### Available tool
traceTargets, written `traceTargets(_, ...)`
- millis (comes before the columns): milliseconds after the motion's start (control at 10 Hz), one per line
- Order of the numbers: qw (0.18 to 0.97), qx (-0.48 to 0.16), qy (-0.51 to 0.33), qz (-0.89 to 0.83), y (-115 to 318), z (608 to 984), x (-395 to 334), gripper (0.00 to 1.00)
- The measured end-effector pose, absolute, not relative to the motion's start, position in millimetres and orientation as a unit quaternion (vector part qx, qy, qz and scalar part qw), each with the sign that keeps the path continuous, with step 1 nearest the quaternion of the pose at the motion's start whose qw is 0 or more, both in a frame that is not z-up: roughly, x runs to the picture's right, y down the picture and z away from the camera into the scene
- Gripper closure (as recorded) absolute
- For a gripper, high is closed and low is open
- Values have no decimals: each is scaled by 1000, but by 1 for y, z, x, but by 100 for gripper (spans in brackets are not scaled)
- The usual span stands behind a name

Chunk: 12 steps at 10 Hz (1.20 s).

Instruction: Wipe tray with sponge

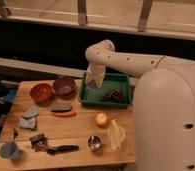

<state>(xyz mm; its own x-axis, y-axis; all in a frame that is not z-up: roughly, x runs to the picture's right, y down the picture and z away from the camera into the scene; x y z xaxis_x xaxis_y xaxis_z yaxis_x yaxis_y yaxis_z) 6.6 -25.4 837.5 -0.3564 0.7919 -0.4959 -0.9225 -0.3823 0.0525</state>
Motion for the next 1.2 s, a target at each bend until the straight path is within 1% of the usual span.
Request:
traceTargets(200, 508, -201, 175, 819, -17, 859, 24, 100)
traceTargets(500, 501, -206, 171, 823, -17, 894, 31, 100)
traceTargets(900, 500, -206, 170, 824, -17, 898, 33, 100)
traceTargets(1200, 501, -191, 194, 822, -9, 902, 45, 100)
